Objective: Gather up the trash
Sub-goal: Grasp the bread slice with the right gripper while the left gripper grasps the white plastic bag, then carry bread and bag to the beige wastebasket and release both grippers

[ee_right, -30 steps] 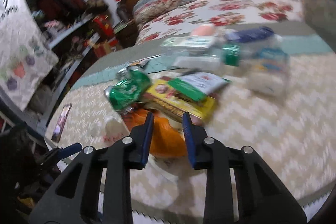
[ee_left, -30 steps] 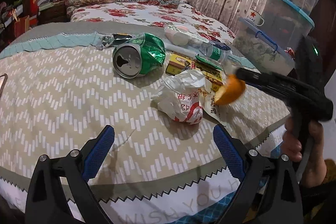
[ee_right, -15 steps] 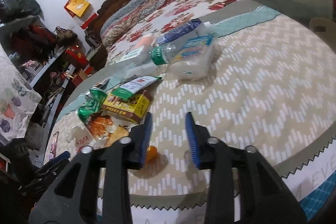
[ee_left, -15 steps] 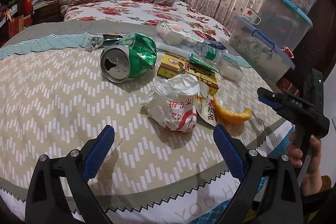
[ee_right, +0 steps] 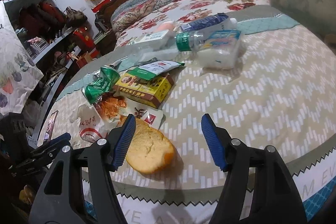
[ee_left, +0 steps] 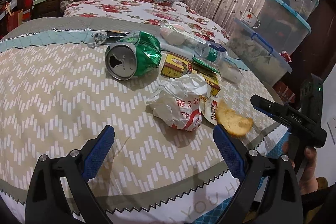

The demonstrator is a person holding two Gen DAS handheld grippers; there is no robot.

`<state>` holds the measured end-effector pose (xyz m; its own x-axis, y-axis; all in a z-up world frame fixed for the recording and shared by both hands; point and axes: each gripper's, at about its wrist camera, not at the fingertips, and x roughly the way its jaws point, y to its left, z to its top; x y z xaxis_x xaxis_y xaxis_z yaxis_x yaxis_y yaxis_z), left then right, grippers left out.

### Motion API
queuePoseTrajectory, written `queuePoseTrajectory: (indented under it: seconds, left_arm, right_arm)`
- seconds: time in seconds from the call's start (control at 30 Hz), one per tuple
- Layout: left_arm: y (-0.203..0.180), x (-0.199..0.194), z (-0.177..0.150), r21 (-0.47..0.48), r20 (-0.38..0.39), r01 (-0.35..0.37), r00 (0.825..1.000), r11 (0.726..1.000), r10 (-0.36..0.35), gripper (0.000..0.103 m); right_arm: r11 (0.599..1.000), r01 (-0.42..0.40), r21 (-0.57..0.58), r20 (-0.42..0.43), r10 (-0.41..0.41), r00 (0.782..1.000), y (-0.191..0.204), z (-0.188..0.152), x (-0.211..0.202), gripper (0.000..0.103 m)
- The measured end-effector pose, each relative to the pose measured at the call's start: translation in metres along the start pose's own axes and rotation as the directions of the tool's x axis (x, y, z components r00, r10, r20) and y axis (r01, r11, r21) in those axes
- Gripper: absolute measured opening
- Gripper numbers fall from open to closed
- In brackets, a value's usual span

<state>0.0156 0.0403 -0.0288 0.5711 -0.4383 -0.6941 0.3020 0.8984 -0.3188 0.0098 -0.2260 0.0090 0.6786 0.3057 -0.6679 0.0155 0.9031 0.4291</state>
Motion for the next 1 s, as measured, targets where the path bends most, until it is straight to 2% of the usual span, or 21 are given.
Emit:
queuePoseTrajectory:
  seconds: [0.1, 0.27, 0.43, 0.53, 0.6, 0.67, 0.77, 0.83, 0.9, 1.0]
  left_arm:
    - [-0.002, 0.001, 0.004, 0.014, -0.001, 0.013, 1.0, 1.0, -0.013, 0.09]
    - [-0.009, 0.012, 0.014, 0.036, -0.01, 0.045, 0.999, 0.998, -0.045, 0.09]
    - [-0.013, 0.029, 0.025, 0.039, -0.026, 0.061, 0.998, 0.997, -0.06, 0.089]
    - [-0.017, 0.043, 0.031, 0.051, -0.051, 0.059, 0.997, 0.997, -0.057, 0.07]
    - [-0.018, 0.053, 0.031, 0.058, -0.071, 0.047, 0.997, 0.997, -0.043, 0.044]
    - [-0.018, 0.055, 0.03, 0.069, -0.065, 0.027, 0.998, 0.997, -0.023, 0.038]
    - [-0.01, 0.044, 0.027, 0.047, -0.062, 0.022, 0.998, 0.999, -0.019, 0.035]
    - [0.002, 0.029, 0.023, 0.01, -0.051, 0.013, 0.999, 1.0, -0.013, 0.034]
    - [0.018, 0.008, 0.02, -0.036, -0.03, 0.008, 0.999, 0.999, -0.009, 0.034]
    - [0.04, -0.021, 0.024, -0.117, 0.002, -0.011, 1.0, 0.993, 0.012, 0.034]
  right_arm:
    - [1.0, 0.002, 0.028, -0.005, -0.002, 1.0, -0.009, 0.0, -0.003, 0.065]
    - [0.996, -0.035, 0.085, -0.057, 0.04, 0.998, -0.021, -0.005, 0.001, 0.051]
    - [0.99, -0.083, 0.117, -0.101, 0.095, 0.99, -0.024, -0.013, 0.006, 0.044]
    - [0.988, -0.1, 0.117, -0.134, 0.116, 0.984, -0.021, -0.018, 0.014, 0.04]
    - [0.986, -0.119, 0.114, -0.15, 0.135, 0.979, -0.017, -0.022, 0.02, 0.039]
    - [0.982, -0.149, 0.116, -0.173, 0.168, 0.971, -0.01, -0.027, 0.029, 0.031]
    - [0.981, -0.163, 0.103, -0.193, 0.18, 0.965, -0.001, -0.031, 0.036, 0.015]
    - [0.974, -0.191, 0.123, -0.19, 0.212, 0.959, -0.002, -0.032, 0.036, 0.01]
    - [0.962, -0.226, 0.152, -0.168, 0.25, 0.954, -0.008, -0.03, 0.032, 0.01]
    - [0.966, -0.211, 0.152, -0.102, 0.228, 0.968, -0.027, -0.019, 0.017, 0.01]
